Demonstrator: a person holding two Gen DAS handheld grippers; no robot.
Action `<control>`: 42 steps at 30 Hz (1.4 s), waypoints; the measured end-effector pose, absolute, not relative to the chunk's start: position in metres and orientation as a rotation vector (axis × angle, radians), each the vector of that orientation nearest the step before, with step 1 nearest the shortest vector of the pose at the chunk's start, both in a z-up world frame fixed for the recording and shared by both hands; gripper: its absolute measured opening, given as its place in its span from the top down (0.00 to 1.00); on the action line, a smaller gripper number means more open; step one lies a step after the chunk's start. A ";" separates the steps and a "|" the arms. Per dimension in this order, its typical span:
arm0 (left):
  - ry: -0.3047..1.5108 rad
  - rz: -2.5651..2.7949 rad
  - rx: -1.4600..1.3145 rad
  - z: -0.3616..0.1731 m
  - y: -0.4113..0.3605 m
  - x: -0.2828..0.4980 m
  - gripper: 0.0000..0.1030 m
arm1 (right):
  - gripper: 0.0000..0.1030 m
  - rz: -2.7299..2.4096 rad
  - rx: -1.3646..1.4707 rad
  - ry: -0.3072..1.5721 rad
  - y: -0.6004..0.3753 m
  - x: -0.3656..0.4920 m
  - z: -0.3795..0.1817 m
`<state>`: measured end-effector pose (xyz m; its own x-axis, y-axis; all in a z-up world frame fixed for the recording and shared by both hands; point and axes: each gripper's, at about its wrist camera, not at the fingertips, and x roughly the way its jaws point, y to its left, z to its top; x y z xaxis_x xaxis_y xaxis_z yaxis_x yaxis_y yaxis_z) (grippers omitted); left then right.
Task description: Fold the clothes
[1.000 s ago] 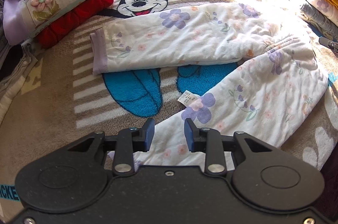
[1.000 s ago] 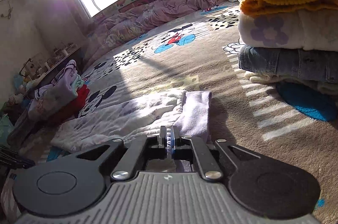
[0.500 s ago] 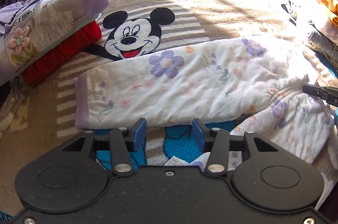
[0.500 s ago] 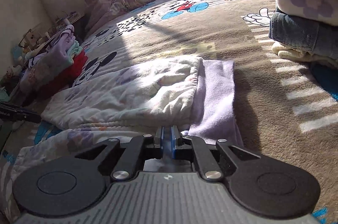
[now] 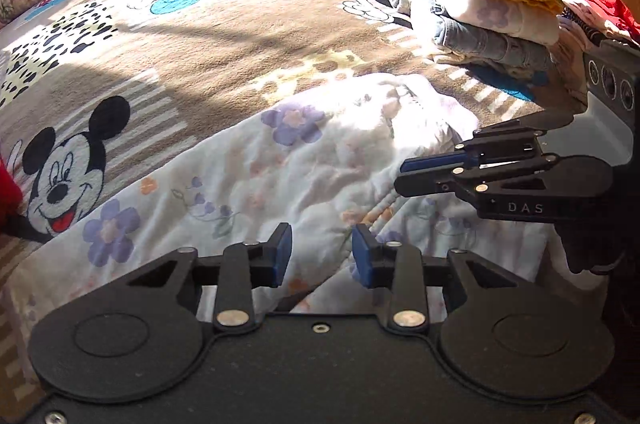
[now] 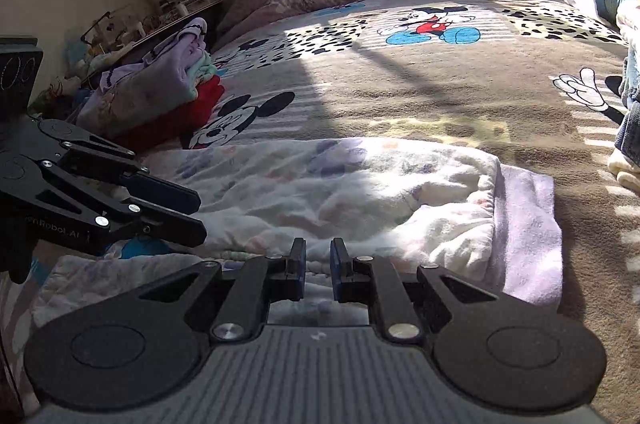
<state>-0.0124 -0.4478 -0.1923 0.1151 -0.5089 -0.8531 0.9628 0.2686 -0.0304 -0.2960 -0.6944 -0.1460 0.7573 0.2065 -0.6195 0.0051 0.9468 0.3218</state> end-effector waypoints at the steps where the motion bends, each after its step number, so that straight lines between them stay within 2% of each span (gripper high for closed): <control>1: 0.903 -1.151 0.696 -0.206 -0.453 -0.017 0.64 | 0.87 0.102 0.310 0.732 -0.693 -0.295 -0.156; 3: 0.869 -1.114 0.739 -0.221 -0.456 -0.028 0.63 | 0.88 0.088 0.316 0.749 -0.693 -0.297 -0.169; 6: 0.888 -1.116 0.737 -0.210 -0.456 -0.022 0.63 | 0.88 0.078 0.328 0.743 -0.695 -0.305 -0.165; 10: 0.880 -1.129 0.656 -0.199 -0.438 -0.014 0.62 | 0.82 0.007 0.287 0.718 -0.705 -0.323 -0.156; 14: 0.846 -1.135 0.739 -0.198 -0.432 -0.029 0.61 | 0.84 0.001 0.384 0.720 -0.728 -0.338 -0.162; 19: 0.812 -1.033 0.580 -0.165 -0.404 0.011 0.60 | 0.79 -0.032 0.414 0.607 -0.741 -0.354 -0.143; 23: 0.828 -0.763 0.460 -0.154 -0.364 0.066 0.60 | 0.79 -0.024 0.380 0.605 -0.741 -0.336 -0.139; 26: 0.869 -0.622 0.319 -0.154 -0.328 0.103 0.62 | 0.78 -0.084 0.334 0.705 -0.743 -0.314 -0.156; 27: 0.879 -0.594 0.297 -0.157 -0.321 0.109 0.62 | 0.81 -0.089 0.348 0.739 -0.747 -0.308 -0.166; 30: 0.899 -0.517 0.231 -0.163 -0.300 0.129 0.62 | 0.82 -0.082 0.434 0.683 -0.758 -0.319 -0.169; 32: 0.899 -0.486 0.186 -0.163 -0.291 0.138 0.62 | 0.76 -0.096 0.459 0.641 -0.760 -0.330 -0.162; 33: 0.903 -0.481 0.161 -0.163 -0.286 0.141 0.62 | 0.73 -0.102 0.469 0.621 -0.761 -0.336 -0.159; 37: 0.917 -0.483 0.130 -0.167 -0.278 0.153 0.62 | 0.72 -0.109 0.513 0.602 -0.769 -0.348 -0.159; 42: 0.914 -0.809 0.152 -0.171 -0.286 0.144 0.62 | 0.70 -0.058 0.538 0.543 -0.771 -0.360 -0.155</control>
